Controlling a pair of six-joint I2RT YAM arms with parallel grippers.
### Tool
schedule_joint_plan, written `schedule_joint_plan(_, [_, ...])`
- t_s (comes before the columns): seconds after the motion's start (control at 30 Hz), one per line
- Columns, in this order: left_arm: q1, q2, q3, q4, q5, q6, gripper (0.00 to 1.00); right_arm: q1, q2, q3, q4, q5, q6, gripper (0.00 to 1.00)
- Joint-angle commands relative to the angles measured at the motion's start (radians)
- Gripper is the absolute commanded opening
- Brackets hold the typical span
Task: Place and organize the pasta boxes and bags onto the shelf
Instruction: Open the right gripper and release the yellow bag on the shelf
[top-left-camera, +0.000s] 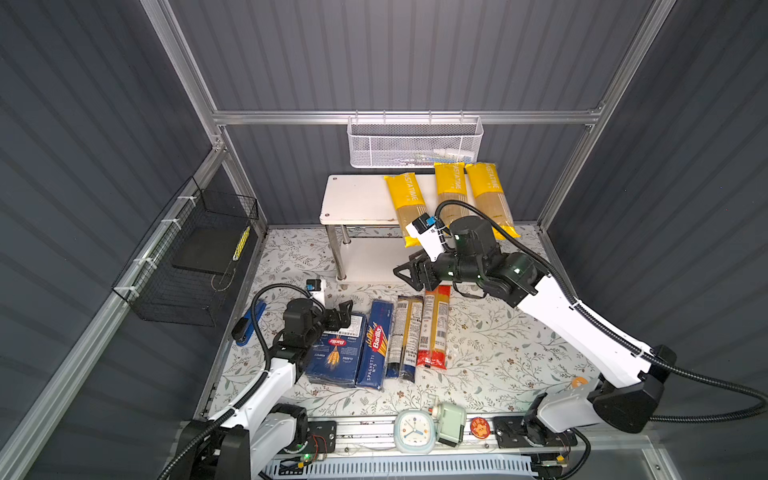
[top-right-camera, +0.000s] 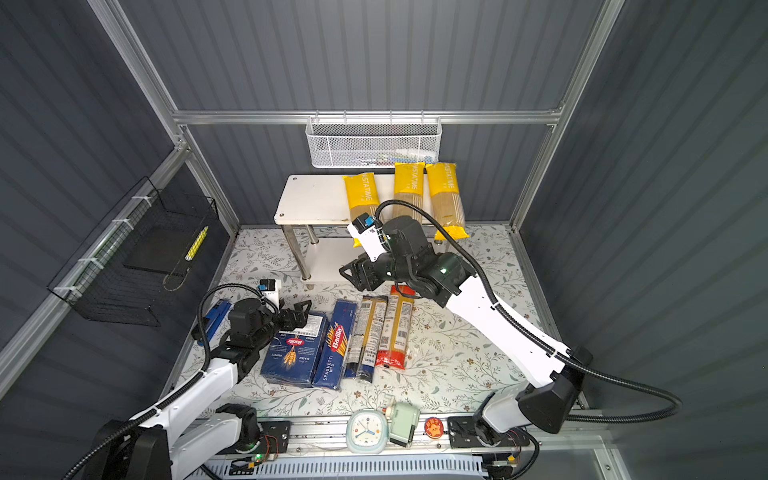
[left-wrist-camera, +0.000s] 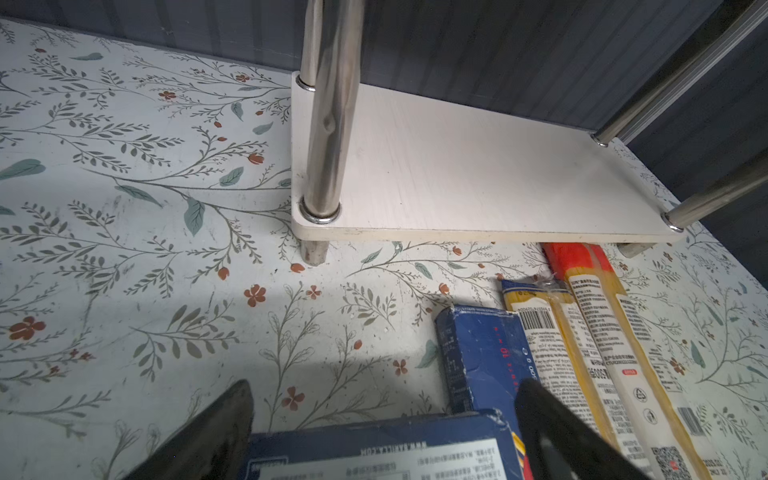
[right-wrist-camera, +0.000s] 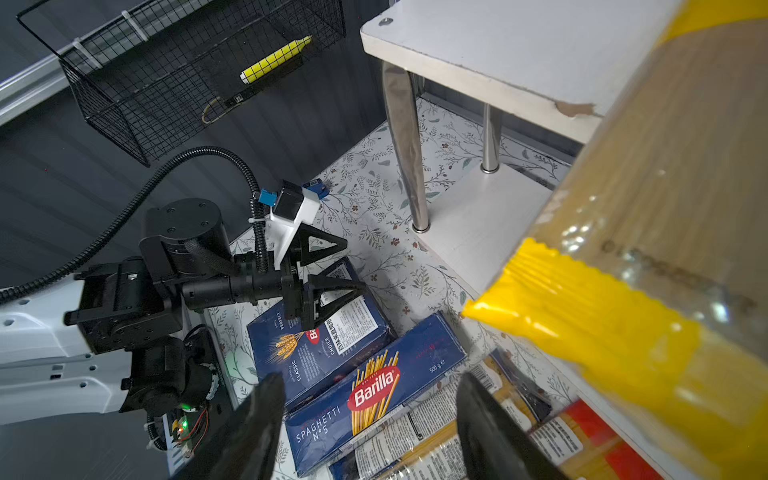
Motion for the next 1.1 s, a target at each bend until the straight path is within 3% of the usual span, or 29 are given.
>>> schedule_joint_plan(0.0, [-0.004, 0.008, 0.018, -0.010, 0.008, -0.012, 0.99, 0.001, 0.010, 0.049, 0.010, -0.017, -0.032, 0.67])
schedule_joint_plan(0.8, [-0.004, -0.003, 0.021, -0.021, 0.004, -0.009, 0.99, -0.038, 0.231, 0.328, -0.059, -0.047, -0.068, 0.68])
schedule_joint_plan(0.9, [-0.005, -0.007, 0.021, -0.024, 0.004, -0.008, 0.99, -0.046, 0.237, 0.323, -0.048, -0.052, -0.053, 0.68])
schedule_joint_plan(1.0, [-0.004, -0.005, 0.018, -0.019, -0.003, -0.008, 0.99, -0.084, 0.233, 0.289, 0.005, -0.137, 0.004, 0.68])
schedule_joint_plan(1.07, [-0.004, -0.005, 0.022, -0.025, -0.001, -0.007, 0.99, -0.087, 0.241, 0.294, -0.011, -0.101, -0.008, 0.68])
